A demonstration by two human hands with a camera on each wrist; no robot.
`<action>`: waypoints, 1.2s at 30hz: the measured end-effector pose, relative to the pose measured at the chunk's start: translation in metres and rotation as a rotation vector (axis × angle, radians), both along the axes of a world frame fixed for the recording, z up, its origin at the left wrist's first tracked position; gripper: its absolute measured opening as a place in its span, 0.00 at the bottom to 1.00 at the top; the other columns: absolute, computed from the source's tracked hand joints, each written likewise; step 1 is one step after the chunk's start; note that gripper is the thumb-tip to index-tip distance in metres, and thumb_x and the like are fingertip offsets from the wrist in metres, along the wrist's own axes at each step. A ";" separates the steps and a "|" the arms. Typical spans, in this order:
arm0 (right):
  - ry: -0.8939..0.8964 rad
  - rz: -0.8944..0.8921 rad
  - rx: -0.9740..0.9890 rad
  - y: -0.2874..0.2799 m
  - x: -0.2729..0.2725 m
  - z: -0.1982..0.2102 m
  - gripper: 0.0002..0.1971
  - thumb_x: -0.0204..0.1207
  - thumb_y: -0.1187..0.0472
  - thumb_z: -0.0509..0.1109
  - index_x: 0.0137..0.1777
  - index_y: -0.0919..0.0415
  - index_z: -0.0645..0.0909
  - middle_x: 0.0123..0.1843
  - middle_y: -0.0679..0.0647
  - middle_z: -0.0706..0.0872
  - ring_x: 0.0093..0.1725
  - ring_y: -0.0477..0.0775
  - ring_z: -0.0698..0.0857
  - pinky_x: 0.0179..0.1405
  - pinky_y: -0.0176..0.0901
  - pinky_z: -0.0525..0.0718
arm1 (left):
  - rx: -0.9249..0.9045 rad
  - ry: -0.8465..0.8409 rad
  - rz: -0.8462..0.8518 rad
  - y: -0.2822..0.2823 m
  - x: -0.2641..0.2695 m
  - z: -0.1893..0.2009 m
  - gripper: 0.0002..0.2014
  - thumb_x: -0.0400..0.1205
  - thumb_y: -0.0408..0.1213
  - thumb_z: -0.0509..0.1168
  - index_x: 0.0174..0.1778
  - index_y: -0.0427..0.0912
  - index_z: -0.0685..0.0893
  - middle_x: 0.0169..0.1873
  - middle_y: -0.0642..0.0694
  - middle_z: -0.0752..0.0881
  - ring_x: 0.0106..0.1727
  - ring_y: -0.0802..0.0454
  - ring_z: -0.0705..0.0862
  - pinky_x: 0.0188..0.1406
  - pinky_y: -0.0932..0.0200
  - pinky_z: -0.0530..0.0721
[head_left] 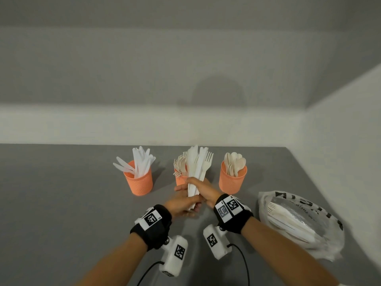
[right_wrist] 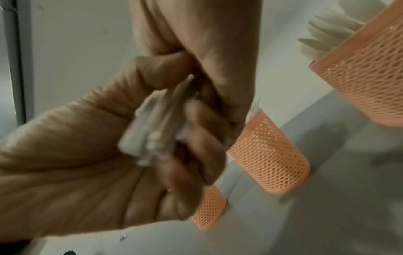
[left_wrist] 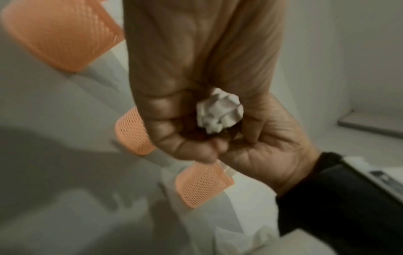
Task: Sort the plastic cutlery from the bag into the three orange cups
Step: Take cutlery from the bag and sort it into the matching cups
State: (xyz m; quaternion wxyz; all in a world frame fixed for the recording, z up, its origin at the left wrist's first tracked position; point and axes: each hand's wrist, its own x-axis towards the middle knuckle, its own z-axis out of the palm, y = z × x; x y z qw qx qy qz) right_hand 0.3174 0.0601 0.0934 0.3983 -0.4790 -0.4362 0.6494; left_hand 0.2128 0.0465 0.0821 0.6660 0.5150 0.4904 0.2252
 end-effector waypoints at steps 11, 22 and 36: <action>0.005 -0.111 -0.014 0.006 0.001 -0.014 0.10 0.77 0.72 0.62 0.40 0.58 0.81 0.18 0.48 0.74 0.12 0.44 0.68 0.14 0.29 0.66 | 0.451 0.016 0.383 0.032 -0.029 0.025 0.07 0.81 0.29 0.63 0.54 0.36 0.80 0.33 0.47 0.80 0.27 0.61 0.78 0.22 0.75 0.76; -0.128 0.052 0.033 -0.003 -0.001 -0.008 0.08 0.78 0.63 0.68 0.38 0.57 0.75 0.21 0.47 0.73 0.17 0.44 0.71 0.17 0.34 0.72 | 0.494 0.035 0.484 0.058 -0.016 0.032 0.10 0.77 0.36 0.70 0.32 0.40 0.78 0.24 0.46 0.75 0.21 0.57 0.72 0.20 0.70 0.74; 0.062 -0.139 0.020 -0.002 0.011 -0.010 0.12 0.78 0.49 0.66 0.44 0.60 0.79 0.26 0.51 0.79 0.20 0.45 0.76 0.20 0.36 0.75 | 0.282 -0.218 0.415 0.049 -0.005 0.025 0.06 0.81 0.34 0.64 0.48 0.34 0.82 0.37 0.40 0.84 0.30 0.53 0.81 0.27 0.67 0.83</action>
